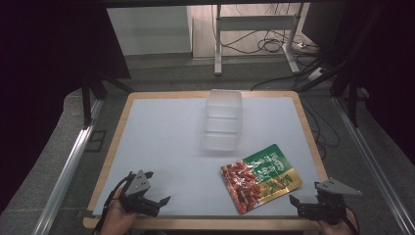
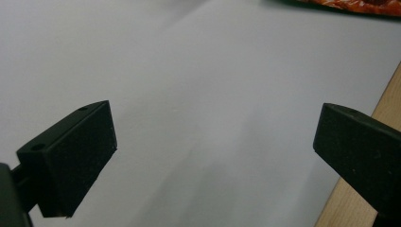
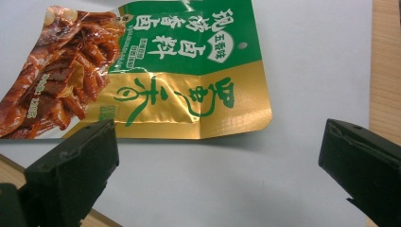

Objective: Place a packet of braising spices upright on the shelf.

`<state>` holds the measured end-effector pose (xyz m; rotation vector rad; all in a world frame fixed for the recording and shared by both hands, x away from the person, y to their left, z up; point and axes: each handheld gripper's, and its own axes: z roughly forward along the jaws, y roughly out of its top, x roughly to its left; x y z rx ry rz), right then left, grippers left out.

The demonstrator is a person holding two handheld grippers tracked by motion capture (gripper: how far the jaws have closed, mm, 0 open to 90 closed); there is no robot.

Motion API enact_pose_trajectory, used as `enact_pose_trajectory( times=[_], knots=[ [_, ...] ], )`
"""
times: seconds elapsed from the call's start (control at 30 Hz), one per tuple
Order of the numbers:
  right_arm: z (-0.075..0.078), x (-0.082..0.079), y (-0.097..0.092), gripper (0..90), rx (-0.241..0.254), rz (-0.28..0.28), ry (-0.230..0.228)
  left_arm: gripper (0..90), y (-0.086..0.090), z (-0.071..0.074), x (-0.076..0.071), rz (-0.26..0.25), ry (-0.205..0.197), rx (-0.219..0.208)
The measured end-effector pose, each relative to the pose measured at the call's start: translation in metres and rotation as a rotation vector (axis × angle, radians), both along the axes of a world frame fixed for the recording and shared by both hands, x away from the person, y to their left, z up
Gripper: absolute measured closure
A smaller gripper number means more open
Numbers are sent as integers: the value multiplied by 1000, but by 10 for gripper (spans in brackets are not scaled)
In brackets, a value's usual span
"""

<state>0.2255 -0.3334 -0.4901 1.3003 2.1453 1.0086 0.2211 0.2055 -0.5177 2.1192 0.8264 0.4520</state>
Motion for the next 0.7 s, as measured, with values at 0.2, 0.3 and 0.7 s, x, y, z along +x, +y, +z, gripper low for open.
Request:
enact_pose_trajectory(
  times=[0.2, 0.3, 0.7],
  knots=[
    [0, 1, 0, 0, 2, 11, -7, 1, -2, -2, 0, -9, 5, 17],
    [1, 1, 0, 0, 0, 13, -18, 1, -2, -2, 0, -10, 6, 20],
    [2, 7, 3, 0, -10, 33, -51, 3, -3, -4, 1, -20, 9, 27]
  ],
)
